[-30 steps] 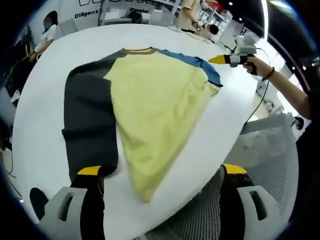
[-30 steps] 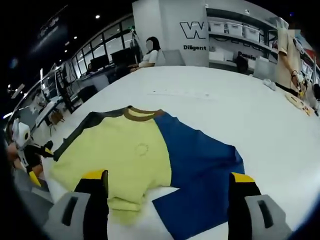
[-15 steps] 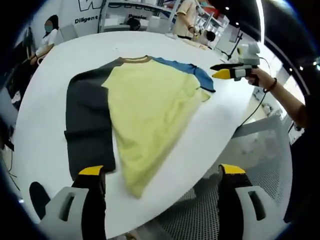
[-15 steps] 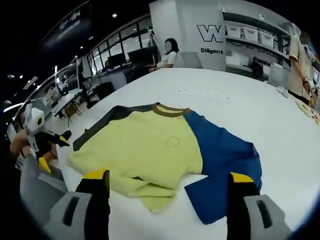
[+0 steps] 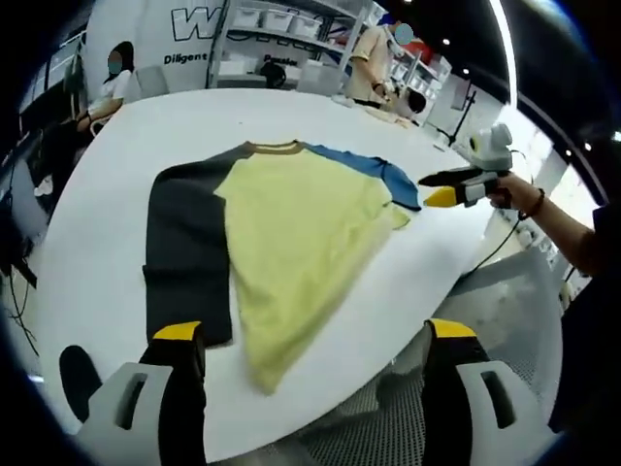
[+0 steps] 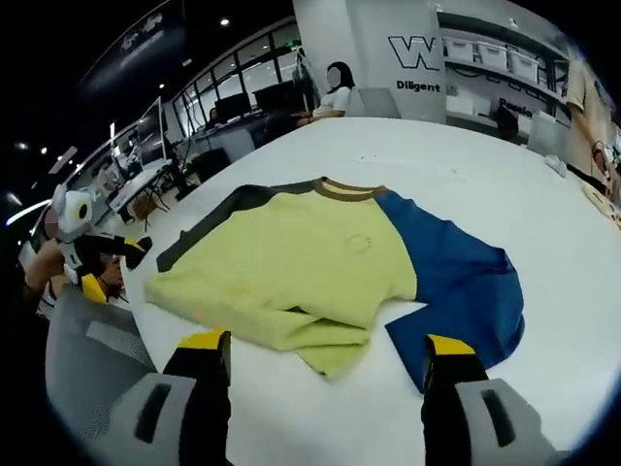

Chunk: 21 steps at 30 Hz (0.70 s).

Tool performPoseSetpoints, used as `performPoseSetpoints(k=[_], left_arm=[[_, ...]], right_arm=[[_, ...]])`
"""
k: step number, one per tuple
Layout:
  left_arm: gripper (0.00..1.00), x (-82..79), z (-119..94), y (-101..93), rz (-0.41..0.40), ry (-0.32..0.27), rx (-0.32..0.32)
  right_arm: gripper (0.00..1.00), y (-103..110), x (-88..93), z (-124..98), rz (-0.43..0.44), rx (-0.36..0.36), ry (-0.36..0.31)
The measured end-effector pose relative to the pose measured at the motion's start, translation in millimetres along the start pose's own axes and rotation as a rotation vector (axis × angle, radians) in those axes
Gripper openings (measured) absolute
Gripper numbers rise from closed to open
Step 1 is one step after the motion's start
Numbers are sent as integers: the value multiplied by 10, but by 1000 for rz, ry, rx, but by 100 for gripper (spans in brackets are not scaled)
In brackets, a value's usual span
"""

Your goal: Fold the garment on the visible template until the final outline fits inside the template.

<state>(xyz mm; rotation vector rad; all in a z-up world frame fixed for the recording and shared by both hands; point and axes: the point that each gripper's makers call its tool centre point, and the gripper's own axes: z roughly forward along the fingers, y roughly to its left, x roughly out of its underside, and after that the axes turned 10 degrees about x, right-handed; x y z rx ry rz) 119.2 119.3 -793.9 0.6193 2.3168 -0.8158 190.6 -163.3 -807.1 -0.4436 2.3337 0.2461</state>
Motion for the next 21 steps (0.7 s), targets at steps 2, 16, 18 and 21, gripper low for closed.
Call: performPoseSetpoints(k=[2, 16, 18, 21], left_arm=[[87, -19, -18, 18, -1, -13, -10], [86, -95, -7, 50, -5, -59, -20], [86, -94, -5, 58, -5, -57, -21], [86, -89, -23, 79, -5, -50, -28]], right_arm=[[66, 10, 51, 8, 2, 1, 15], [34, 1, 336, 261, 91, 37, 104], [30, -18, 375, 300, 108, 47, 117], [24, -50, 420, 336, 121, 60, 133]])
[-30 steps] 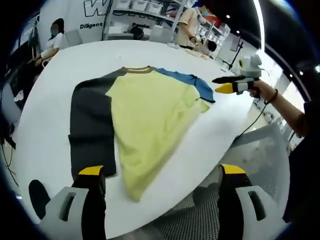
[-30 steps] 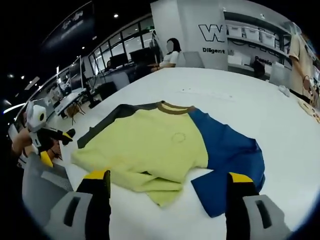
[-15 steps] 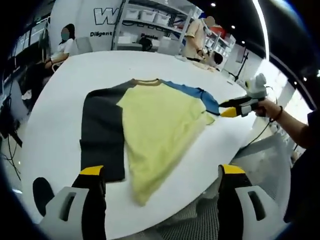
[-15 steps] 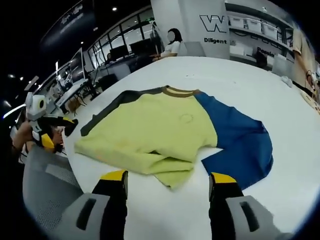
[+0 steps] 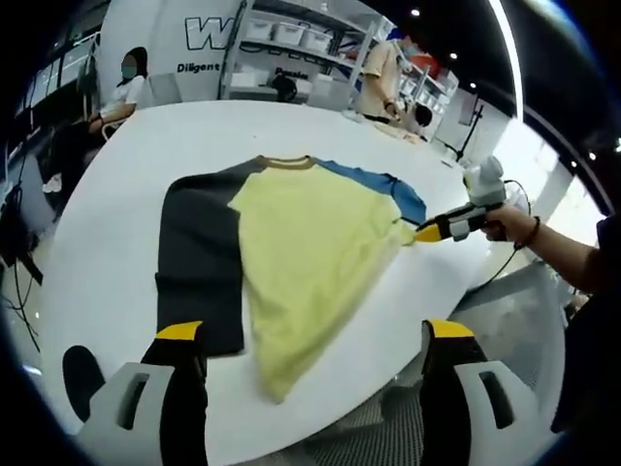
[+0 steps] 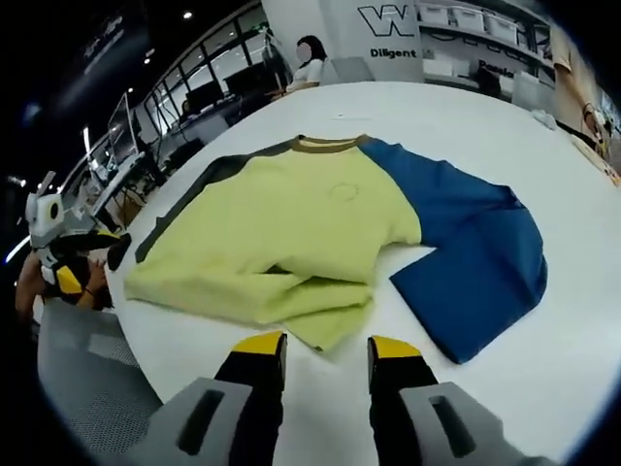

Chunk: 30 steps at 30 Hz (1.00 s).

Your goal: Fold the garment on the visible template until the final outline fits inside the template.

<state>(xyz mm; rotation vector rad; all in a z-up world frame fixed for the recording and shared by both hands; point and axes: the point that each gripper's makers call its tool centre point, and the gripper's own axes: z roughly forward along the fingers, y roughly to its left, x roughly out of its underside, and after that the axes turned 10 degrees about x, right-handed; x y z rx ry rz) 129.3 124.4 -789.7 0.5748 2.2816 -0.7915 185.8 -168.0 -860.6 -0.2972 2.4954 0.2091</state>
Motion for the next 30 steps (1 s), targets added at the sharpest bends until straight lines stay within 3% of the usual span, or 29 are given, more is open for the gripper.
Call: performPoseSetpoints(k=[9, 20, 30], left_arm=[[85, 36, -19, 49, -5, 12, -15], [84, 99, -27, 58, 5, 40, -21], [84, 91, -73, 65, 20, 44, -24]], right_arm=[[0, -32, 42, 53, -7, 12, 30], [0, 63, 97, -178, -110, -19, 65], [0, 145, 356, -410, -199, -42, 176]])
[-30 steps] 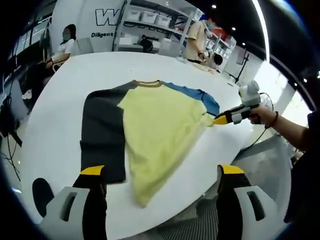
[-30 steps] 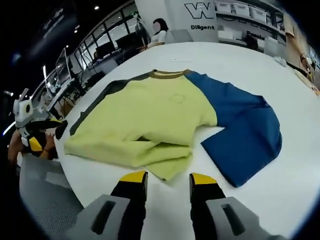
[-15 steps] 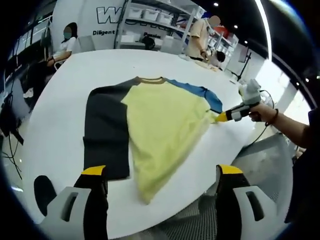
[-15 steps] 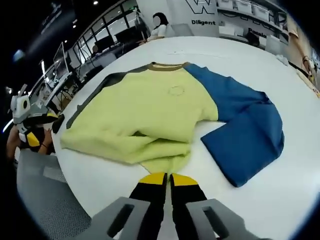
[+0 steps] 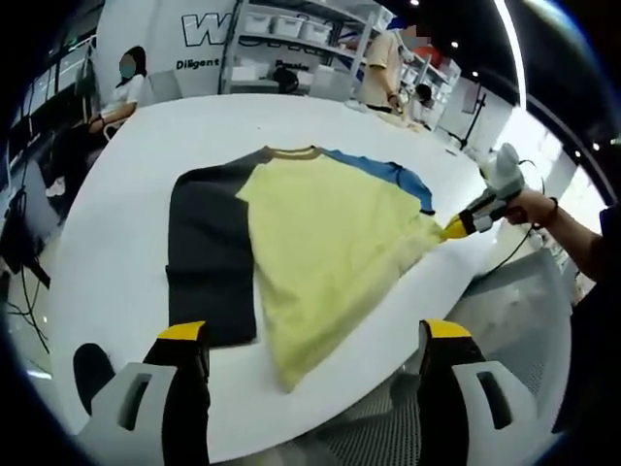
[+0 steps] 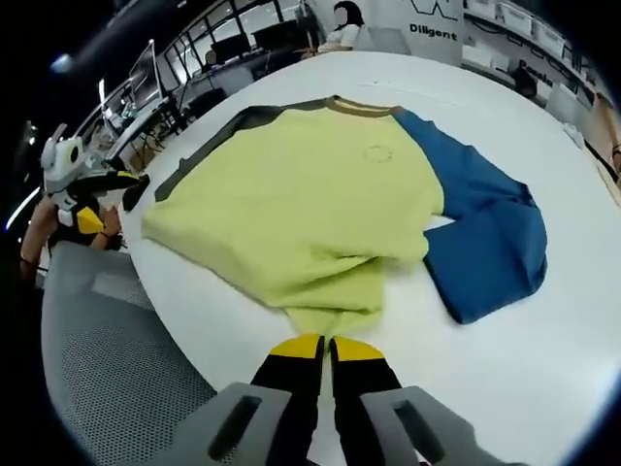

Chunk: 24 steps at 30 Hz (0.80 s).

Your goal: Fold the garment on the visible template until the final outline fits inside the template.

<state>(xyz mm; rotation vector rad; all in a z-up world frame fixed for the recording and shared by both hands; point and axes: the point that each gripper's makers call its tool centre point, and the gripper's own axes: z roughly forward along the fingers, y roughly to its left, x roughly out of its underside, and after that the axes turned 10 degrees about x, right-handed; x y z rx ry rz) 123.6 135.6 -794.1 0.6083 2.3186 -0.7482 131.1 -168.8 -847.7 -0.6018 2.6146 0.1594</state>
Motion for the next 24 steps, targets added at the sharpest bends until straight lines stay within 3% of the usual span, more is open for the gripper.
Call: performPoseSetpoints(k=[15, 24], left_arm=[[83, 87, -82, 19, 0, 7, -6], [81, 119, -120, 43, -1, 12, -14]], right_arm=[[0, 102, 312, -241, -7, -26, 94], [0, 131, 345, -389, 57, -9, 75]])
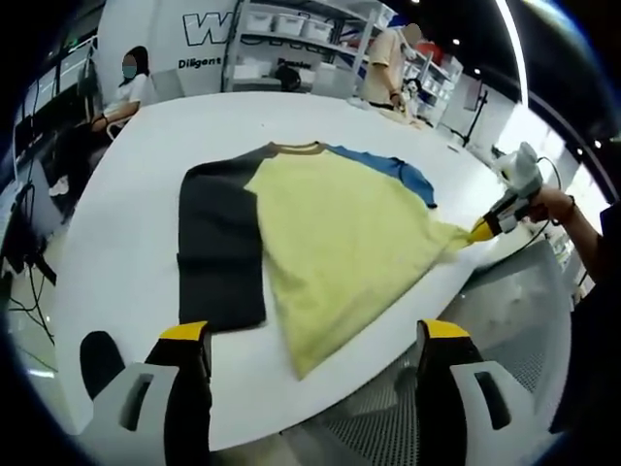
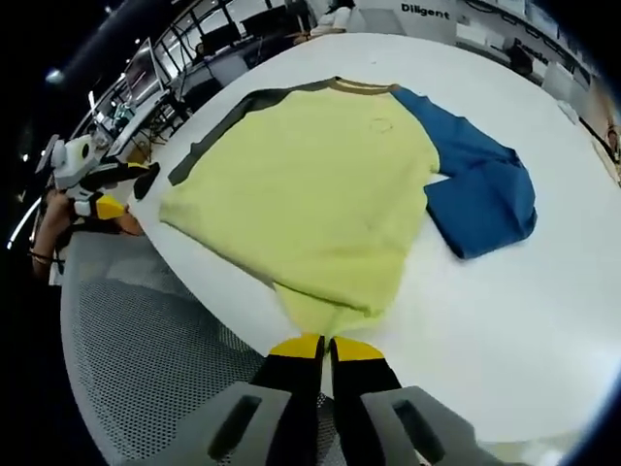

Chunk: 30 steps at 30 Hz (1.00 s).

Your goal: Fold the garment on the visible template until the final outline fits inside the template.

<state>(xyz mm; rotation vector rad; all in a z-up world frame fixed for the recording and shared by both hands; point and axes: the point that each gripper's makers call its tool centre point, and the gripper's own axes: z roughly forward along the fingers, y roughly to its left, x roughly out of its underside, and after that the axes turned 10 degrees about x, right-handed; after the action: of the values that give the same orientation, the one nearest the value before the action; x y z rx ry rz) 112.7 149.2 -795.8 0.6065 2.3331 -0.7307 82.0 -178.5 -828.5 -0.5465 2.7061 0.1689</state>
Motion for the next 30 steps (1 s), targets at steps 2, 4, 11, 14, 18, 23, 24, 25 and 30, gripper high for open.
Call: performPoseSetpoints(k=[2, 4, 11, 14, 18, 23, 24, 25, 30], left_arm=[[80, 21, -5, -7, 0, 4, 2], [79, 44, -6, -17, -2, 11, 6], [76, 143, 15, -24, 15, 56, 2], [73, 201, 51, -13, 17, 76, 2], [67, 280, 72, -1, 24, 113, -5], [56, 398, 110, 33, 34, 162, -16], [53, 419, 127, 32, 34, 170, -12], [52, 426, 136, 31, 34, 173, -10], [47, 483, 184, 36, 25, 203, -7]], right_arm=[[0, 6, 15, -45, -3, 4, 3], [0, 4, 40, -86, -8, 5, 9], [0, -18, 87, -151, -14, 7, 23], [0, -29, 96, -158, -14, -2, 26], [0, -57, 140, -167, -24, 14, 46], [0, -61, 124, -196, -9, 7, 36], [0, -83, 128, -194, -12, 13, 38], [0, -80, 127, -201, -9, 15, 37], [0, -76, 155, -175, -7, 13, 47]])
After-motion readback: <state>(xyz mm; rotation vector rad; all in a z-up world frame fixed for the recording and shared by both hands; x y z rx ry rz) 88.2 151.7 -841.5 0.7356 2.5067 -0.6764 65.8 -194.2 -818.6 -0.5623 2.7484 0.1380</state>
